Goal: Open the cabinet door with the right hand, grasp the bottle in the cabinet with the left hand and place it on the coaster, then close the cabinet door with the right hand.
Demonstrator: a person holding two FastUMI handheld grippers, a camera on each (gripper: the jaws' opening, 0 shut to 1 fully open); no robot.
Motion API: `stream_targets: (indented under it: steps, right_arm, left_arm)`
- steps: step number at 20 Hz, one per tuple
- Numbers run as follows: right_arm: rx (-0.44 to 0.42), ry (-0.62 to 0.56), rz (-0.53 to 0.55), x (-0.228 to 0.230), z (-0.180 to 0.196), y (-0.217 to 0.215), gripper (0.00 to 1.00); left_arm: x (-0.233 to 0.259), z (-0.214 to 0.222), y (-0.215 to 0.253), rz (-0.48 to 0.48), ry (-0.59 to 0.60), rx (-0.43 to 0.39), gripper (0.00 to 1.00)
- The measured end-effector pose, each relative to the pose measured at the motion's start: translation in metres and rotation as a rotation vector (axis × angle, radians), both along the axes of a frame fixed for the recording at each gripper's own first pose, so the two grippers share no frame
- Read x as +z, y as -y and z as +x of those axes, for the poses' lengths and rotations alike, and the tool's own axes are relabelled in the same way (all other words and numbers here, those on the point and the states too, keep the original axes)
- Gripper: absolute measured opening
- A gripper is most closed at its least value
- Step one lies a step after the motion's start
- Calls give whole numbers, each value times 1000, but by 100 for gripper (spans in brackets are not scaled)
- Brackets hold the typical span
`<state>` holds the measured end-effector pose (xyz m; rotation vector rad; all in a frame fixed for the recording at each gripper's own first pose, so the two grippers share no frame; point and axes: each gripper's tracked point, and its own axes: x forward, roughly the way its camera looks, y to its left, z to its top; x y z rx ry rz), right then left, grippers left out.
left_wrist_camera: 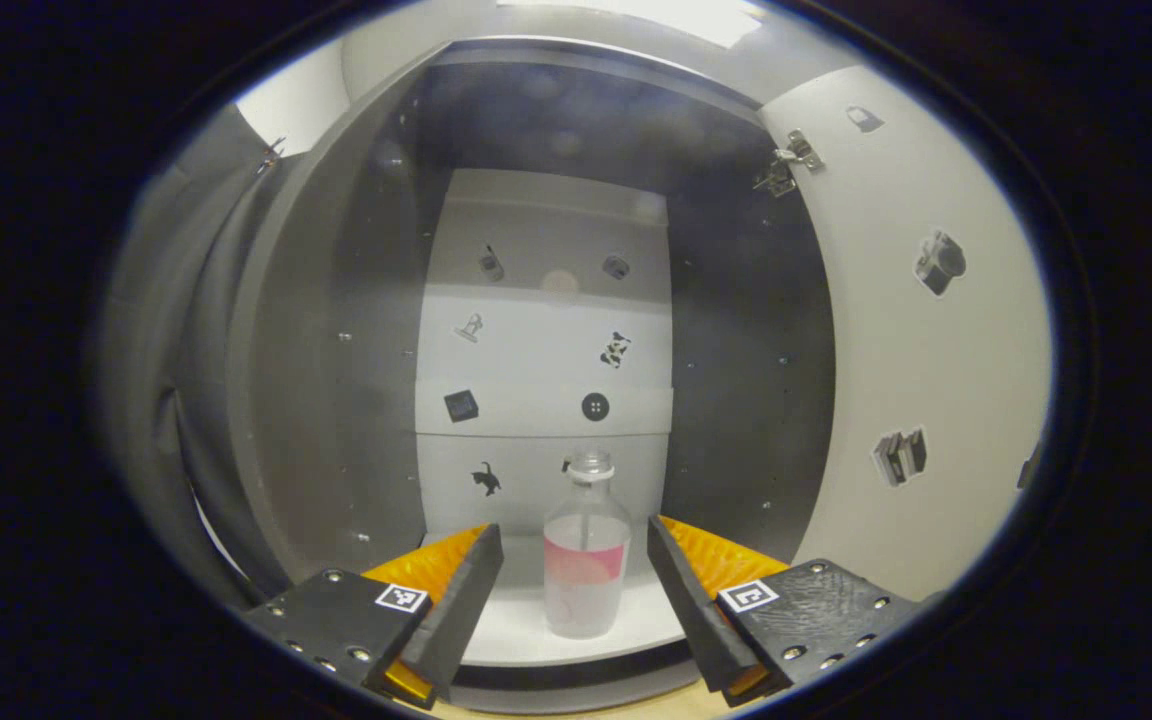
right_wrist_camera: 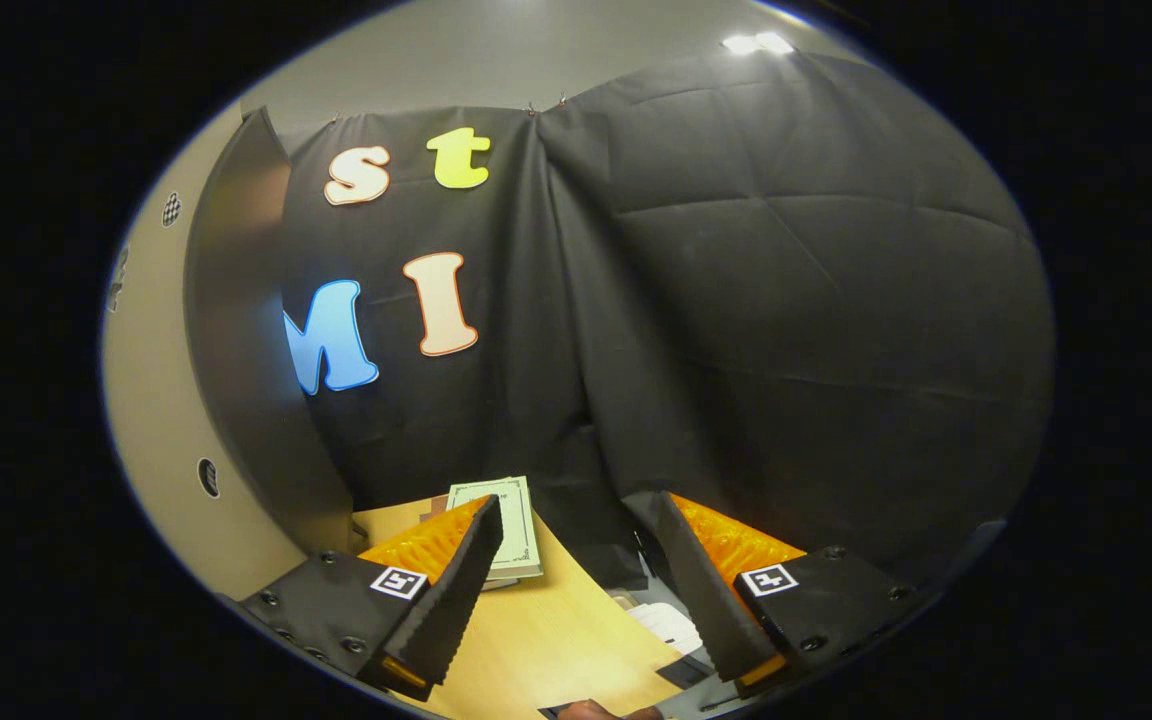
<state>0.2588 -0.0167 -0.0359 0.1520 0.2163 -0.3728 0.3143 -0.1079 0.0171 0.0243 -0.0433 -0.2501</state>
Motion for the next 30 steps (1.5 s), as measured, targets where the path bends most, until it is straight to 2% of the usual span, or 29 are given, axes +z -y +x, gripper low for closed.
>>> stream_targets:
  steps: [2, 5, 6, 13, 17, 21, 22, 24, 27, 28, 30]
  right_arm:
    - [5, -9, 8, -2, 3, 3, 98]
    - [4, -14, 13, -5, 7, 10, 98]
    - [5, -17, 11, -5, 8, 10, 98]
    - [10, -34, 11, -9, 14, 15, 98]
    - [3, -43, 22, -15, 16, 21, 98]
    - [13, -48, 34, -19, 22, 20, 98]
    - [16, -51, 31, -21, 23, 20, 98]
    - [27, -58, 28, -22, 27, 19, 98]
    - [42, -56, 31, -22, 34, 17, 98]
    - [48, -55, 33, -23, 36, 16, 98]
    - [60, -59, 36, -27, 38, 12, 98]
  left_arm:
    - [-4, 13, 4, 9, 3, -8, 91]
    - [-10, 30, 9, -11, -1, -18, 88]
    - [-13, 36, 11, -22, -9, -23, 91]
    - [-47, 67, 21, -68, -86, -49, 90]
    - [-57, 76, 19, -8, -101, -12, 90]
    - [-65, 83, 16, -7, -114, 11, 89]
    - [-63, 82, 13, -20, -107, 28, 87]
    - [-64, 83, 11, -41, -107, 25, 75]
    - [-63, 75, 8, -52, -104, 16, 74]
    - [-63, 72, 9, -47, -103, 11, 71]
    - [-59, 63, 4, -18, -87, 19, 71]
